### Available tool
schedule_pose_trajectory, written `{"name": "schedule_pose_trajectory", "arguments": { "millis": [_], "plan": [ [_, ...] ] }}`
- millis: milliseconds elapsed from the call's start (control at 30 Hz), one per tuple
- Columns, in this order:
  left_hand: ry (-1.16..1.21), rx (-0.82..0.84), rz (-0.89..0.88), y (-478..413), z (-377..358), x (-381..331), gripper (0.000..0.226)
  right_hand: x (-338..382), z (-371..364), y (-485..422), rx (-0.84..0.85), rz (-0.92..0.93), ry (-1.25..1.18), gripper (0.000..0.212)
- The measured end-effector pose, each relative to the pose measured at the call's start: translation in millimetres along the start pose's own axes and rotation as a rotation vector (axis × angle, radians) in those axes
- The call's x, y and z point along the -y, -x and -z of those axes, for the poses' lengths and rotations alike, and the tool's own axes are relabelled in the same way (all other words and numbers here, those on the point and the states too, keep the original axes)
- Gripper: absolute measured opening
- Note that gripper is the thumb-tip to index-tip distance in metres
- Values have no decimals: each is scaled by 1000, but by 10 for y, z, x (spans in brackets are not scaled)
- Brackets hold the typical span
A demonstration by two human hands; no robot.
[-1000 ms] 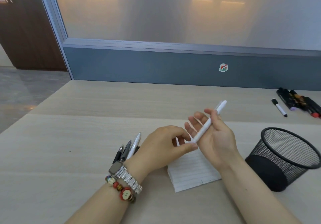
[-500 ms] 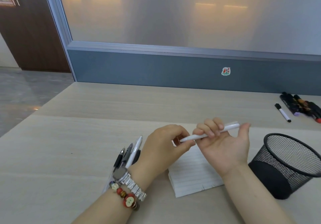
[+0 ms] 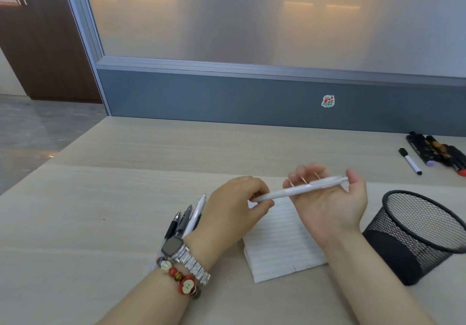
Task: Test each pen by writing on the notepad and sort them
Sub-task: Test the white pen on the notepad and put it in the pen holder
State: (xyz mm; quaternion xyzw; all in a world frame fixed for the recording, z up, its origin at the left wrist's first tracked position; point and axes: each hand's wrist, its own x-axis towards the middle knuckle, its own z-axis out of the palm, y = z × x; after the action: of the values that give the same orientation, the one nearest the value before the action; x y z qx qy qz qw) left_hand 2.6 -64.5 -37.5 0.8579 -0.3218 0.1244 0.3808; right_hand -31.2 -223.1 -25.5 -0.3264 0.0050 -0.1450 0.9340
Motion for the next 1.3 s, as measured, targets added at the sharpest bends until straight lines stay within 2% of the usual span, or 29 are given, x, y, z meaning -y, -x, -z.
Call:
{"name": "schedule_pose_trajectory", "arguments": {
  "millis": [100,167,267,367,433,800,967,1067,1133,1200,1300],
  "plan": [
    [-42,-44,34,-12,30,34,6,-13,-26,-16,-82,179,505,72],
    [-69,-67,39,-17,41,41,6,-23,-43,-2,-92,256,664,71],
    [-107,-77,35,-28,41,52,11,-19,-39,62,-40,332,741,53],
    [-147,-68,28,-32,41,50,14,-33,-40,117,21,409,823,16],
    [-180,-53,7,-25,38,36,14,-43,-50,161,59,432,839,8],
    [-157,8,-44,9,-44,-191,12,42,-143,389,39,488,960,18],
    [21,-12,-61,-95,-44,-614,13,541,-264,533,-1,683,1077,16],
    [118,8,-60,-132,-171,-854,28,1020,-314,644,-79,844,1071,17],
    [167,97,-37,-125,-337,-979,48,1329,-290,725,-134,918,1040,19],
    [223,197,1,-92,-531,-1069,68,1553,-205,796,-200,956,1064,18],
    [305,263,53,-44,-796,-1149,88,1695,-12,863,-264,951,1123,16]
  ]
}}
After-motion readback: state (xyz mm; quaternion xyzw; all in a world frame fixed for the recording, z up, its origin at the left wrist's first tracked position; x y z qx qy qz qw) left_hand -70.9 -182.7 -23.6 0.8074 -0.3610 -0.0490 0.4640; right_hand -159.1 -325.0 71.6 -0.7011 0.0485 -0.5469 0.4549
